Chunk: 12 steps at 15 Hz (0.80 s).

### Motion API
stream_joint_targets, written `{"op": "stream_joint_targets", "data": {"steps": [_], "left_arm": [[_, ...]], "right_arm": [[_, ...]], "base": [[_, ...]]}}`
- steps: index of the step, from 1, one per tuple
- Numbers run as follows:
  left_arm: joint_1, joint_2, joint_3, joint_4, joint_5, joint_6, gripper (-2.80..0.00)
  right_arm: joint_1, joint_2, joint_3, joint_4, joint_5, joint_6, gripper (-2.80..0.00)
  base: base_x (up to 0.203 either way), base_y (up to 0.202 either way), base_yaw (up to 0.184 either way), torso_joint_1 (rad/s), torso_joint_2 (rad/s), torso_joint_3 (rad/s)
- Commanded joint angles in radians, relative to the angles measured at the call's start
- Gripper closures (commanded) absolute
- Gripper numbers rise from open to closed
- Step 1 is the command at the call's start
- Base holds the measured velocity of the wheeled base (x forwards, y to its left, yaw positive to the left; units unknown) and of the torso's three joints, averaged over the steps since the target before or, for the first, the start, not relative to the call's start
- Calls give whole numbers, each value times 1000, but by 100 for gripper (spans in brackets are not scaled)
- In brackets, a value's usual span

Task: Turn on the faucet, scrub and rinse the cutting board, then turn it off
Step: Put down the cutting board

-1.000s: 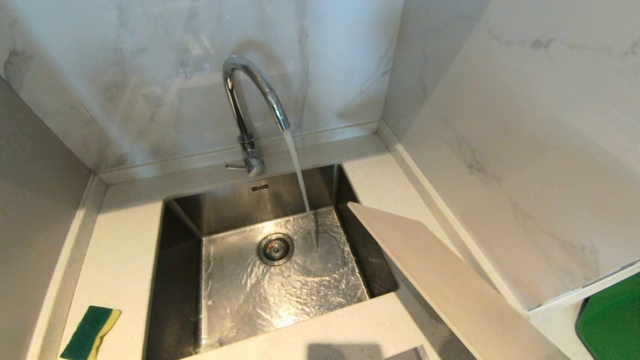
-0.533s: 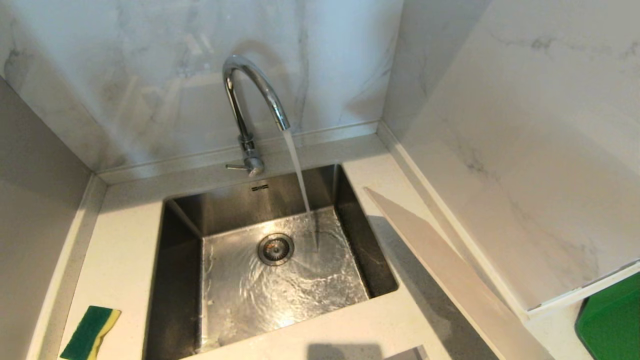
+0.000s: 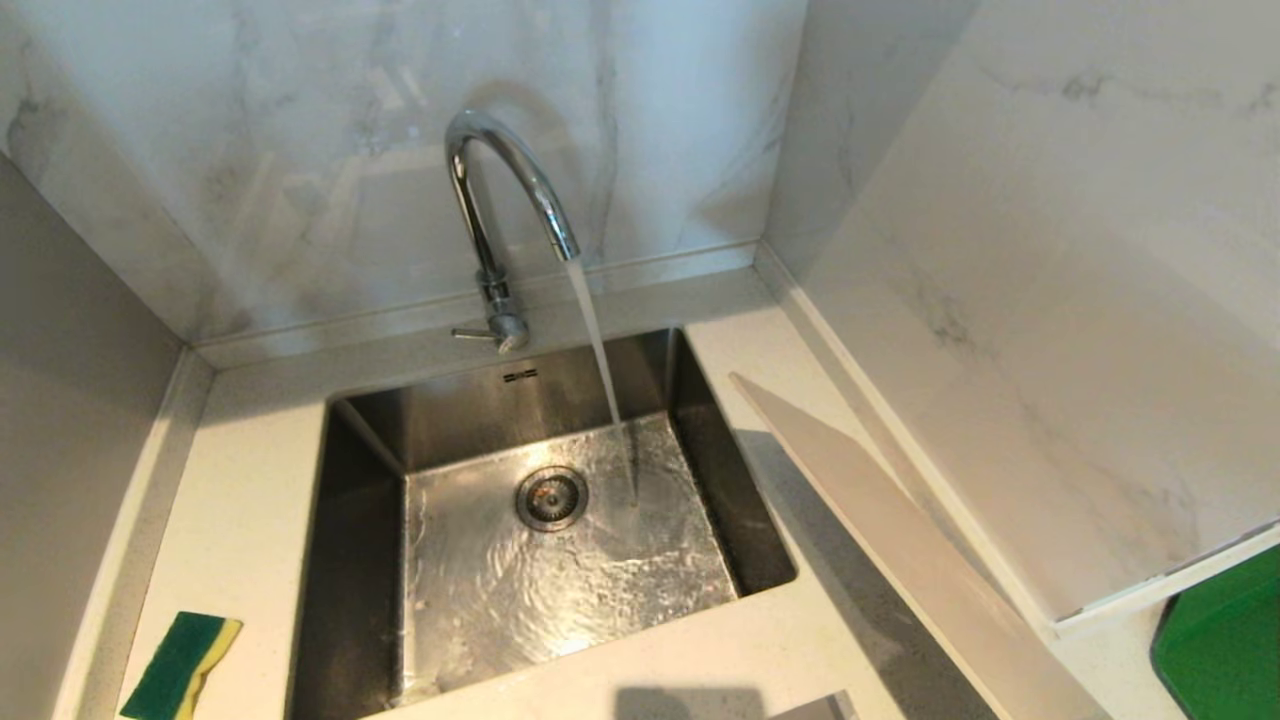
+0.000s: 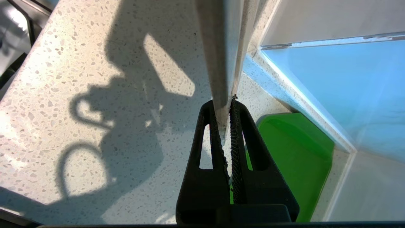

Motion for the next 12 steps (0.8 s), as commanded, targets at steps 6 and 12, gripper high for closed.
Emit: {"op": "stream_joint_targets", "data": {"steps": [6,12], "left_arm": [[0,1,0,0,0,0,0],[0,1,0,1,0,0,0]], "right_arm": [[-4,109,2,-8,1,-35,0],[-2,137,0,-5,1,-108,0]], "base": [[0,0,0,0,0,0],[0,0,0,0,0,0]]}}
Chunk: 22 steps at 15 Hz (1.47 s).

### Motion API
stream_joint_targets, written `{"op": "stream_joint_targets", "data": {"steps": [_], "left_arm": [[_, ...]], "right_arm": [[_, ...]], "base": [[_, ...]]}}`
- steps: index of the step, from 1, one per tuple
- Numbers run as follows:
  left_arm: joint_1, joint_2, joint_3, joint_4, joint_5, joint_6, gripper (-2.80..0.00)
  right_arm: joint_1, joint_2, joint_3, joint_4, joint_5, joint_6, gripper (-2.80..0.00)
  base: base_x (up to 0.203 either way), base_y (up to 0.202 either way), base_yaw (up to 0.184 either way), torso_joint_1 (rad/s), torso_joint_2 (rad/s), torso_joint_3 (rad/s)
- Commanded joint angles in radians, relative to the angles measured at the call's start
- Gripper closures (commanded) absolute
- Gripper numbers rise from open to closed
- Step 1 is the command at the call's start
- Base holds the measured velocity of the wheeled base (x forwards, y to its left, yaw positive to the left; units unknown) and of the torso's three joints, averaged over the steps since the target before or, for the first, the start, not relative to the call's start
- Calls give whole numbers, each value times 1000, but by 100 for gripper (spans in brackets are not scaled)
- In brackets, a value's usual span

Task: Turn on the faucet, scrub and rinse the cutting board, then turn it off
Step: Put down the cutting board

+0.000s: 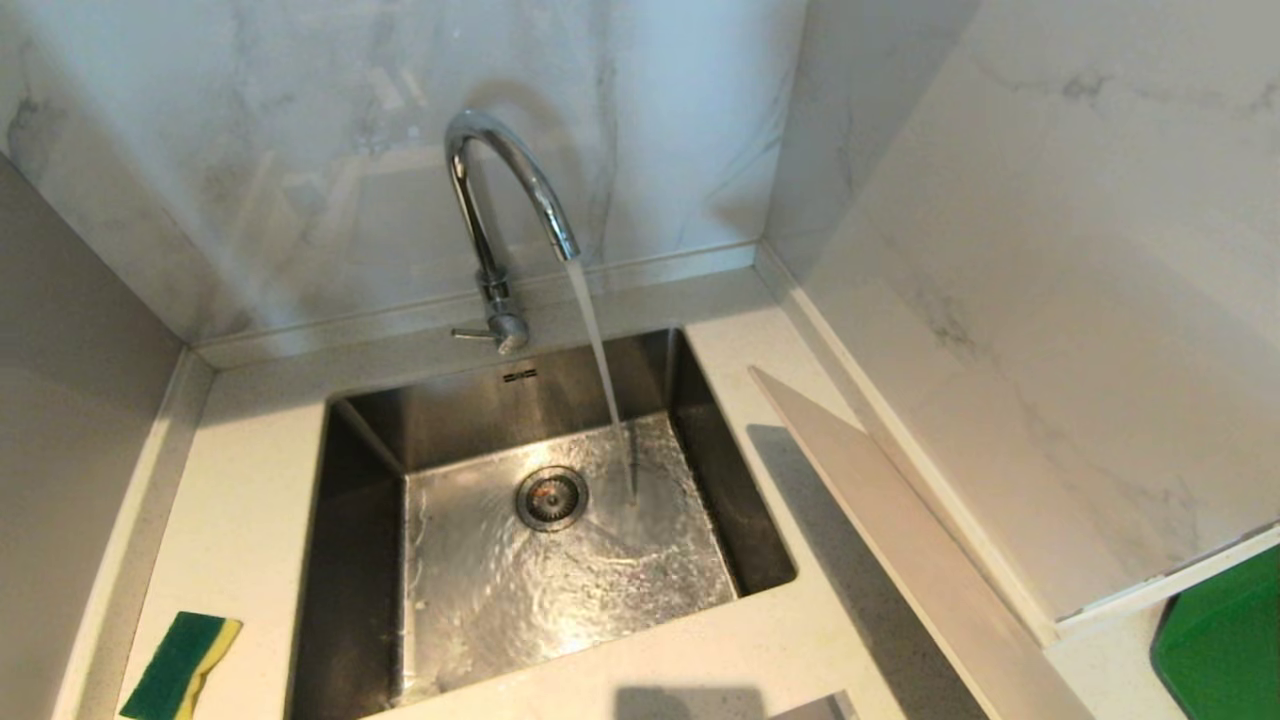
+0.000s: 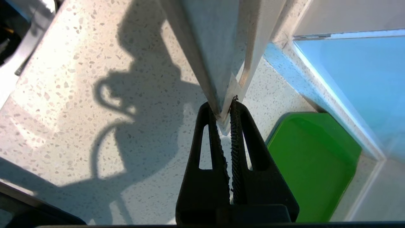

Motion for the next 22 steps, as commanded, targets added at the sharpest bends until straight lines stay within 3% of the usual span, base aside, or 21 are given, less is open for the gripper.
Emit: {"op": "stream_joint_targets", "data": {"steps": [1,7,22], "left_arm": [[0,1,0,1,0,0,0],[0,1,0,1,0,0,0],[0,1,0,0,0,0,0]], "right_arm": [[0,3,-1,2,5,-36,0],[0,4,-15,49,1,-129,0],[-4,53,-22,77,-29,-119,0]], "base": [[0,0,0,0,0,0],[0,0,0,0,0,0],[0,0,0,0,0,0]]}}
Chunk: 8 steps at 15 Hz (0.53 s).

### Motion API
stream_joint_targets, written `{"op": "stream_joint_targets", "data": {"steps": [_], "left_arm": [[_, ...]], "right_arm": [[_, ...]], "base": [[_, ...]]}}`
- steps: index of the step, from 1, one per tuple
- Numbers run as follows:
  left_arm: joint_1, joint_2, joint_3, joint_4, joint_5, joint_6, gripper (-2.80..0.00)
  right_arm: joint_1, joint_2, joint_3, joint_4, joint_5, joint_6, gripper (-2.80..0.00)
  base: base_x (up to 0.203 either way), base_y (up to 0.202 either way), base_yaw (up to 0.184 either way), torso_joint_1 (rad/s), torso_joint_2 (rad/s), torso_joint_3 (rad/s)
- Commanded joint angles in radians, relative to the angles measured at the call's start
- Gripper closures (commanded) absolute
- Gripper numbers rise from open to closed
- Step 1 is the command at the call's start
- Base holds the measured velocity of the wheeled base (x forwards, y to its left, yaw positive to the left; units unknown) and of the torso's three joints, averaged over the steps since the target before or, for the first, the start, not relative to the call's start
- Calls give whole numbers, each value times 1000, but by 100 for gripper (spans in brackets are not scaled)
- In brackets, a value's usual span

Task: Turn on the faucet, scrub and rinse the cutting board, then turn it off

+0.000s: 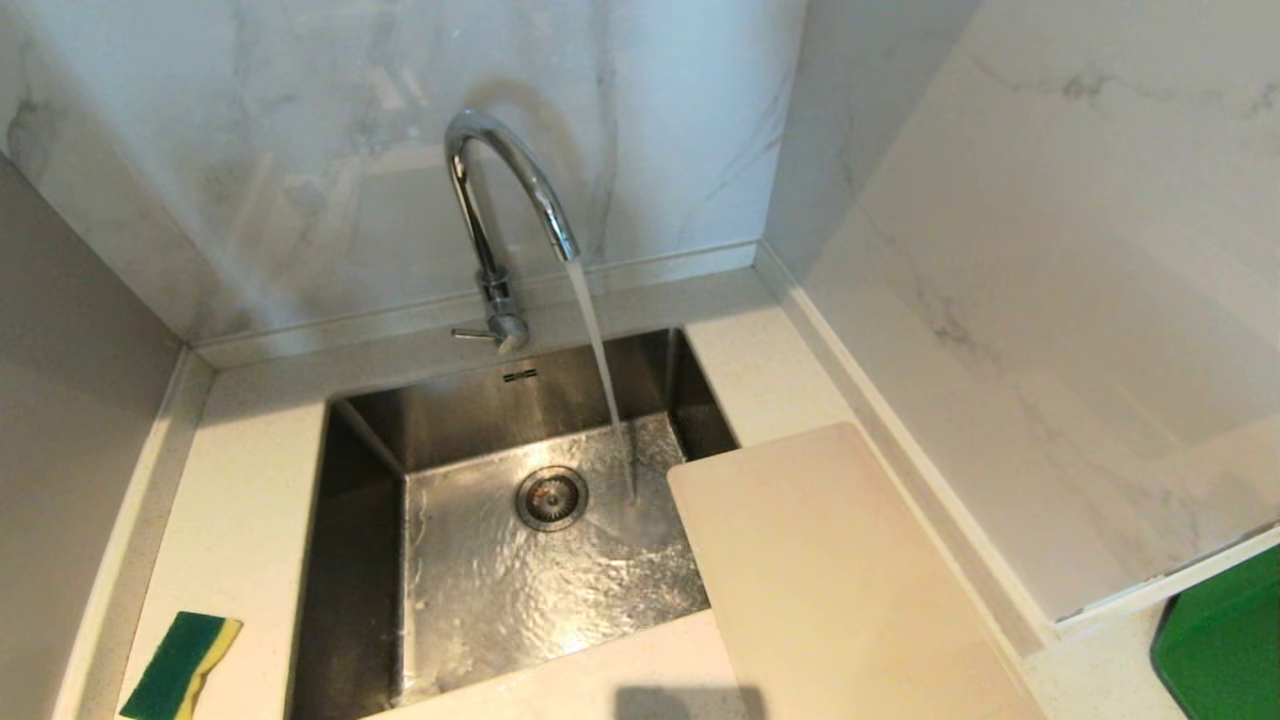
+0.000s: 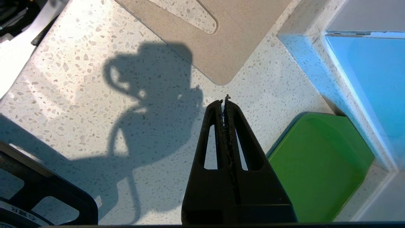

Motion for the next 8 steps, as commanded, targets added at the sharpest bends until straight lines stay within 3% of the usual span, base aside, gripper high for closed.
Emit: {"op": "stream_joint_targets", "data": {"steps": [1,4,8], "left_arm": [[0,1,0,1,0,0,0],[0,1,0,0,0,0,0],[0,1,0,1,0,0,0]], "right_arm": [[0,3,0,-1,5,16,0],[2,-34,-1,3,30,142,0],[2,-136,-1,3,148,341,0]], "base": [[0,0,0,0,0,0],[0,0,0,0,0,0],[0,0,0,0,0,0]]}}
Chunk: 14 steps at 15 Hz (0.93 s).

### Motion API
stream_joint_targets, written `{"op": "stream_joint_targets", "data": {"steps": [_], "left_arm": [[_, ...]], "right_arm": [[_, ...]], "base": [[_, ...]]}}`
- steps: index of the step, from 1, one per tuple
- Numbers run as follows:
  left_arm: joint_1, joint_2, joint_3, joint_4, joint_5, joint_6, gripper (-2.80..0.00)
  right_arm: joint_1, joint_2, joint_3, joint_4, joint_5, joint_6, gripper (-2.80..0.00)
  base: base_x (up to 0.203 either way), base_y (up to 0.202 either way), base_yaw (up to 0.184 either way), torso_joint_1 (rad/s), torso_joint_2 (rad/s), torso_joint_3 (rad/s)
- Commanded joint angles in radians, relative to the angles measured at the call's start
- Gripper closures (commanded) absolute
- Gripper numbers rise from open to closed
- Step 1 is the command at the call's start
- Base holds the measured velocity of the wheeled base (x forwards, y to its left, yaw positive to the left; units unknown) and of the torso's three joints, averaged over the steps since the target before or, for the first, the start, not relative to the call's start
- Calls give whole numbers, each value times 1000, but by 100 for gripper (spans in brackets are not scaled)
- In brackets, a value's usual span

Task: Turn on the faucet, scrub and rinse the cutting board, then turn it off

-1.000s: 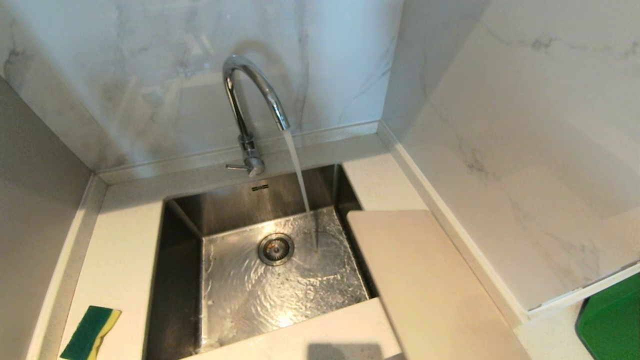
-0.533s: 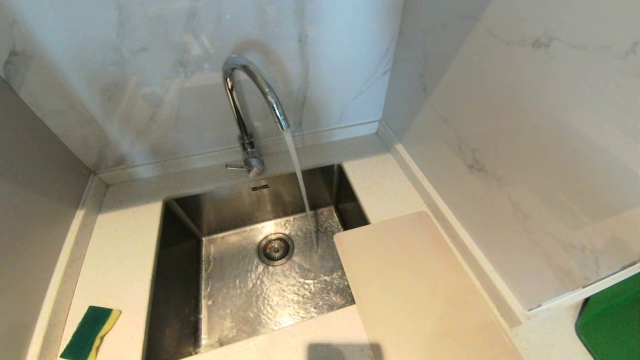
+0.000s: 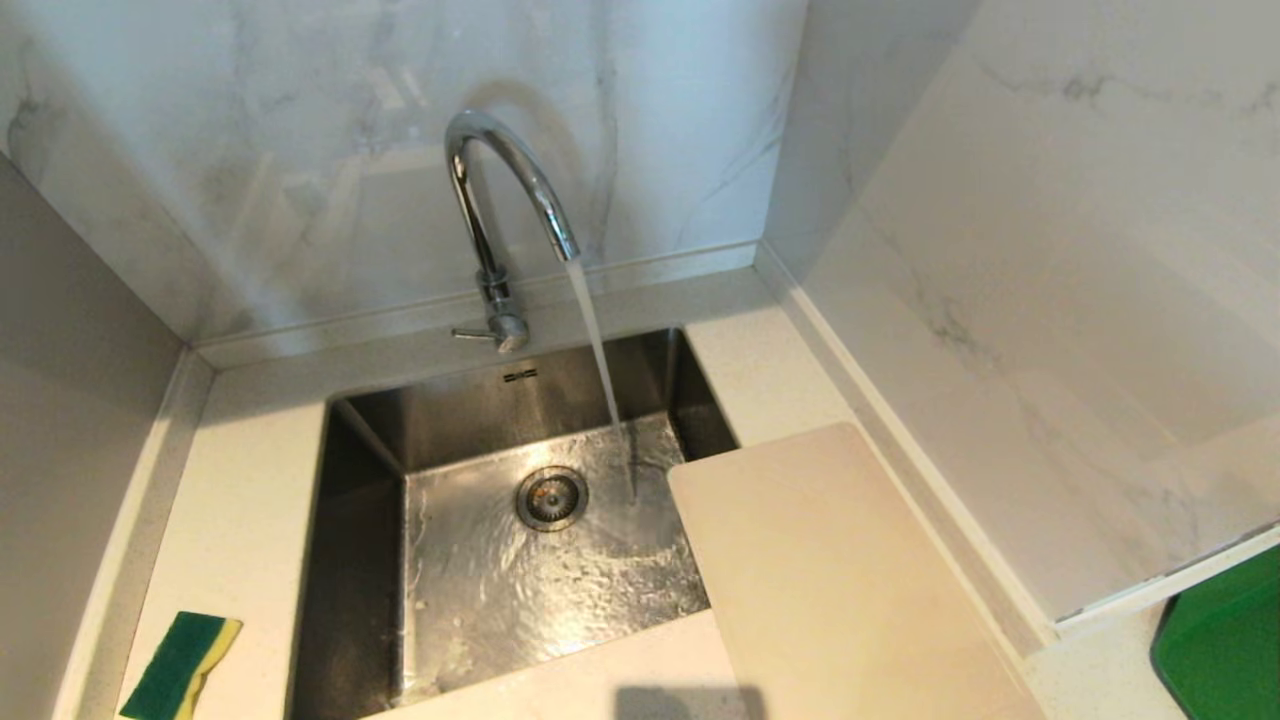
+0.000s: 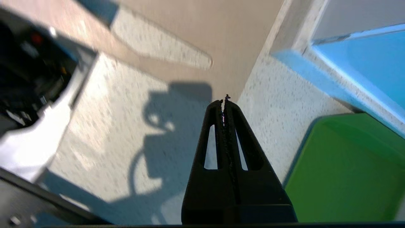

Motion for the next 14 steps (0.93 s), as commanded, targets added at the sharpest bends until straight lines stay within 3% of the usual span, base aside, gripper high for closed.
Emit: {"op": "stream_joint_targets", "data": {"steps": [1,3,5,10,12,14], "left_arm": [[0,1,0,0,1,0,0],[0,1,0,0,1,0,0],[0,1,0,1,1,0,0],[0,1,0,0,1,0,0],[0,1,0,0,1,0,0],[0,1,0,1,1,0,0]], "right_arm": [[1,-96,0,-2,55,156,0],[8,-182,1,-6,73,394,0],[66,-235,1,-14,67,596,0],[240,-316,-60,-61,-140,1027,0],[295,-323,-106,-36,-214,1120,0],[313,-350,-140,4,-238,1150,0]], "base": [[0,0,0,0,0,0],[0,0,0,0,0,0],[0,0,0,0,0,0],[0,0,0,0,0,0],[0,0,0,0,0,0],[0,0,0,0,0,0]]}}
